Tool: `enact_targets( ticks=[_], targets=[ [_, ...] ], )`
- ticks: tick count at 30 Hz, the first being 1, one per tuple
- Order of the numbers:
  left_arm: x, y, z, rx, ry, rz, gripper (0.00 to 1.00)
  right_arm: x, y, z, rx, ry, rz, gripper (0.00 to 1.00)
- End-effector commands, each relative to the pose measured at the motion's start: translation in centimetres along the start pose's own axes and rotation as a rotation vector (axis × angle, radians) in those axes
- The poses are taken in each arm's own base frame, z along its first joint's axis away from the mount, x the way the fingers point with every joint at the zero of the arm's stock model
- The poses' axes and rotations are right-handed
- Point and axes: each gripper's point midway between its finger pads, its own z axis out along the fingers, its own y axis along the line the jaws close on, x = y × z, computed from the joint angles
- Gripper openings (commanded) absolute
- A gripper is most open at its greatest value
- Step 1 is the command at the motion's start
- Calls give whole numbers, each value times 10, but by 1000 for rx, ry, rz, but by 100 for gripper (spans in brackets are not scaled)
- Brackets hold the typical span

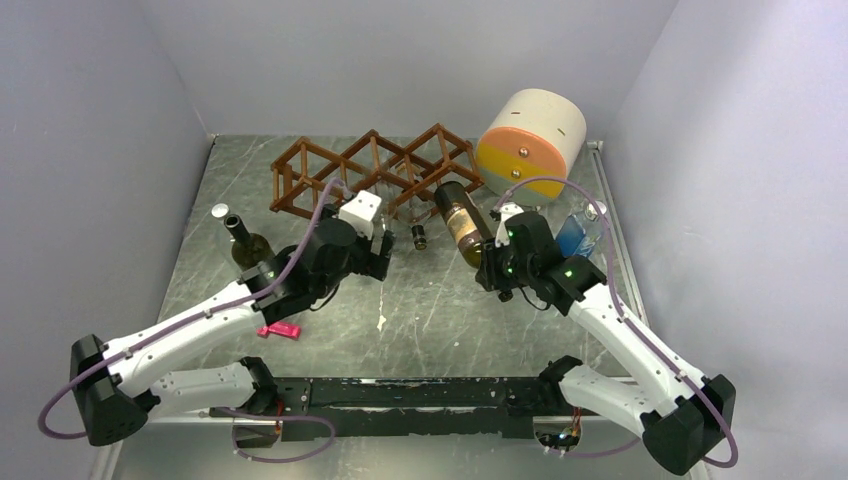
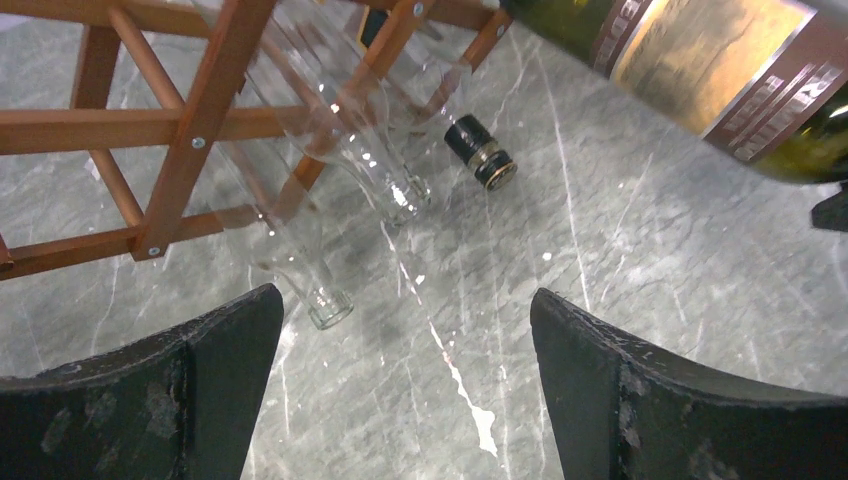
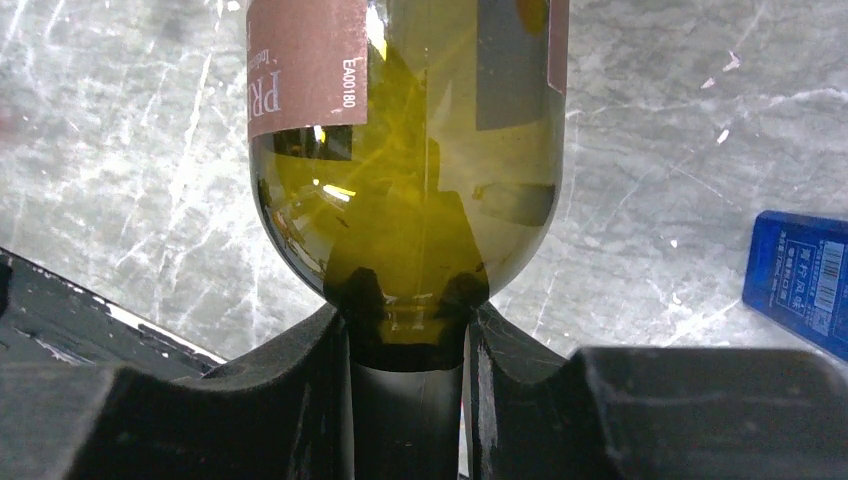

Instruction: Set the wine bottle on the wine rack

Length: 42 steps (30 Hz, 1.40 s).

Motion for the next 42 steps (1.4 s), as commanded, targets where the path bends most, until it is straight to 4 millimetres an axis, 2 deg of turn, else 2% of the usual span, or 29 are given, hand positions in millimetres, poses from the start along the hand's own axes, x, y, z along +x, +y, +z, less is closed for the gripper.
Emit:
enact_targets(
  ticks=[1, 5, 15, 23, 28, 31, 34, 38, 39, 42],
  targets=[
    [-26, 5, -12, 1, -117, -77, 98, -45, 8, -15, -20, -156, -38, 0],
    [-27, 6, -17, 13, -135, -89, 98, -48, 9, -16, -22, -169, -30, 0],
    [-39, 6, -30, 43, -168, -119, 98, -57, 9, 8, -10, -169, 7, 0],
    [-80, -1, -55, 122, -242, -120, 98, -75, 13, 24, -11, -201, 21, 0],
    [-95, -1, -59, 124, -266, -82, 98, -86, 7, 34, 34, -219, 57, 0],
    [-96, 0, -58, 115, -265, -64, 98, -94, 2, 39, 70, -248, 90, 0],
    [-91, 1, -54, 104, -262, -53, 98, -106, 5, 45, 61, -289, 105, 0],
    [-80, 3, -50, 99, -261, -51, 98, -117, 9, 65, 49, -295, 112, 0],
    [-79, 2, -51, 104, -264, -50, 98, -130, 13, 66, 42, -318, 115, 0],
    [-81, 3, -54, 109, -277, -50, 98, -146, 13, 79, 52, -341, 122, 0]
  ],
)
